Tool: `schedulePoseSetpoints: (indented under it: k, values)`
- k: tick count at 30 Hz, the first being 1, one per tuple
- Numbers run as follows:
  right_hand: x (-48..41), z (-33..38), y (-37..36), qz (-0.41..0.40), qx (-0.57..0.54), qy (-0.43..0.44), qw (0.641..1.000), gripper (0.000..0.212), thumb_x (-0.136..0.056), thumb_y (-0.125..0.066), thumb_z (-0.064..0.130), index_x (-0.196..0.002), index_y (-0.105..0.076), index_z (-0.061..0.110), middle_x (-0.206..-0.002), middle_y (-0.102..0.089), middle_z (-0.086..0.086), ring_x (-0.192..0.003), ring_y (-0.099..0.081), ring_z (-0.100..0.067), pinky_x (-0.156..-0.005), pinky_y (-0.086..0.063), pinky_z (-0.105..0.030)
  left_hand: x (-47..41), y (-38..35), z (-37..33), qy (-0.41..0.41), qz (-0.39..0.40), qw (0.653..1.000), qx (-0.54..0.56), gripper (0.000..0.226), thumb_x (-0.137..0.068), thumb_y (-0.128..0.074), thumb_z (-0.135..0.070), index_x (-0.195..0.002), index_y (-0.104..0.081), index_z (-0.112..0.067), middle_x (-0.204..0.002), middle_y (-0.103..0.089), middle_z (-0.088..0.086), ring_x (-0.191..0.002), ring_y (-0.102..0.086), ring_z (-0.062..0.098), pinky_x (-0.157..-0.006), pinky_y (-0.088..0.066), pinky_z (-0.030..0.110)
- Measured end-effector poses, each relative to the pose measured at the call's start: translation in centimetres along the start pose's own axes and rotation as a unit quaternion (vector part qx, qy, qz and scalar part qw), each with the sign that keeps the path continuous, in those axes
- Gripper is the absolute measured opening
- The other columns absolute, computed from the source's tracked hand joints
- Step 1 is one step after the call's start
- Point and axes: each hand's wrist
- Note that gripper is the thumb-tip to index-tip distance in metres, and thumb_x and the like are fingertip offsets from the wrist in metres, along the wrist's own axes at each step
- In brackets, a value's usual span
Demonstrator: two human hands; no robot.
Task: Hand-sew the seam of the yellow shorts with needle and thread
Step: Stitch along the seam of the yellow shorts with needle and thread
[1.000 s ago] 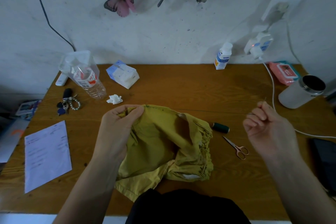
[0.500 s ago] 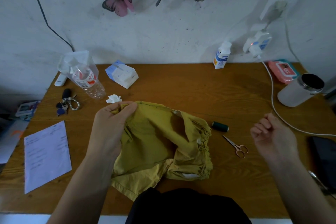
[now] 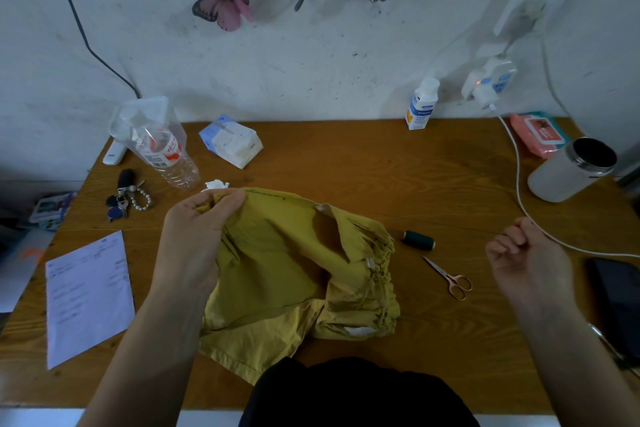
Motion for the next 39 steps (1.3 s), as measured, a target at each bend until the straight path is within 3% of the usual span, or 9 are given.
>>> schedulePoseSetpoints:
  k: [8, 16, 20, 23, 26, 31, 35, 39]
  values:
    - [0.0, -0.1, 0.0, -0.006, -0.004, -0.001, 1.0, 0.019, -0.097, -0.043, 0.021, -0.081, -0.054, 0.02, -0.053, -0.043, 0.011, -0.045, -0.038, -0.002, -0.047, -0.035, -0.015, 0.1, -0.2, -0.3, 0.0, 0.004, 1.0, -0.005, 0.034, -0.084, -0.065, -0.007, -0.057, -0.076, -0.023, -0.06, -0.072, -0.003, -0.057, -0.069, 0.008, -0.051, -0.053, 0.016]
    - [0.9, -0.5, -0.9, 0.014, 0.015, -0.012, 1.0, 0.019, -0.097, -0.044, 0.022, -0.082, -0.056, 0.019, -0.052, -0.046, 0.011, -0.044, -0.04, -0.002, -0.046, -0.037, -0.015, 0.3, -0.3, -0.3, 0.021, 0.016, 1.0, -0.005, 0.022, -0.083, -0.065, -0.005, -0.065, -0.075, -0.014, -0.065, -0.074, 0.003, -0.061, -0.071, 0.013, -0.053, -0.054, 0.019]
    - [2.2, -1.1, -2.2, 0.051, 0.066, -0.014, 0.996, 0.016, -0.096, -0.046, 0.023, -0.089, -0.06, 0.018, -0.057, -0.046, 0.009, -0.048, -0.041, -0.002, -0.051, -0.037, -0.018, 1.0, -0.8, -0.3, 0.041, 0.06, 0.997, -0.01, 0.01, -0.074, -0.069, -0.008, -0.067, -0.075, -0.012, -0.07, -0.074, 0.009, -0.064, -0.072, 0.018, -0.056, -0.056, 0.022]
    - [3.7, -1.6, -3.7, 0.137, 0.136, 0.004, 0.981, 0.014, -0.096, -0.046, 0.02, -0.094, -0.059, 0.016, -0.058, -0.046, 0.008, -0.051, -0.041, -0.004, -0.055, -0.036, -0.021, 2.0, -1.6, -0.7, 0.059, 0.093, 0.994, -0.002, 0.01, -0.06, -0.071, -0.015, -0.068, -0.075, -0.01, -0.07, -0.074, 0.011, -0.063, -0.072, 0.02, -0.054, -0.055, 0.023]
    - [6.2, -2.2, -5.4, 0.255, 0.232, 0.072, 0.936, 0.016, -0.095, -0.044, 0.015, -0.086, -0.057, 0.016, -0.055, -0.047, 0.009, -0.05, -0.042, -0.005, -0.053, -0.038, -0.023, 2.7, -2.0, -1.0, 0.063, 0.125, 0.99, -0.005, 0.01, -0.059, -0.07, -0.015, -0.066, -0.077, -0.014, -0.068, -0.073, 0.01, -0.061, -0.071, 0.019, -0.054, -0.056, 0.024]
    - [10.0, -3.0, -7.8, 0.421, 0.374, 0.241, 0.79, 0.014, -0.093, -0.048, 0.013, -0.082, -0.058, 0.014, -0.056, -0.051, 0.008, -0.05, -0.044, -0.004, -0.049, -0.039, -0.017, 3.7, -2.4, -1.3, 0.082, 0.18, 0.98, -0.014, 0.015, -0.059, -0.07, -0.016, -0.071, -0.077, -0.012, -0.071, -0.074, 0.014, -0.063, -0.072, 0.023, -0.055, -0.056, 0.026]
    - [11.5, -3.5, -8.8, 0.454, 0.44, 0.339, 0.697, 0.011, -0.09, -0.052, 0.021, -0.084, -0.061, 0.019, -0.063, -0.053, 0.009, -0.054, -0.049, -0.01, -0.049, -0.04, -0.023, 4.4, -2.6, -1.7, 0.083, 0.209, 0.974, -0.019, 0.013, -0.061, -0.069, -0.016, -0.071, -0.077, -0.012, -0.071, -0.074, 0.013, -0.062, -0.071, 0.022, -0.055, -0.056, 0.026]
    - [11.7, -3.5, -9.2, 0.448, 0.47, 0.373, 0.663, 0.01, -0.089, -0.054, 0.019, -0.085, -0.062, 0.022, -0.066, -0.056, 0.016, -0.061, -0.055, -0.007, -0.051, -0.042, -0.017, 4.9, -2.9, -2.0, 0.084, 0.222, 0.971, -0.016, 0.011, -0.061, -0.068, -0.014, -0.069, -0.077, -0.012, -0.069, -0.073, 0.011, -0.06, -0.071, 0.02, -0.054, -0.055, 0.025]
Point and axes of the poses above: each hand's wrist, its own x-axis away from the middle knuckle, its own y-axis out of the back of the hand, z = x × y
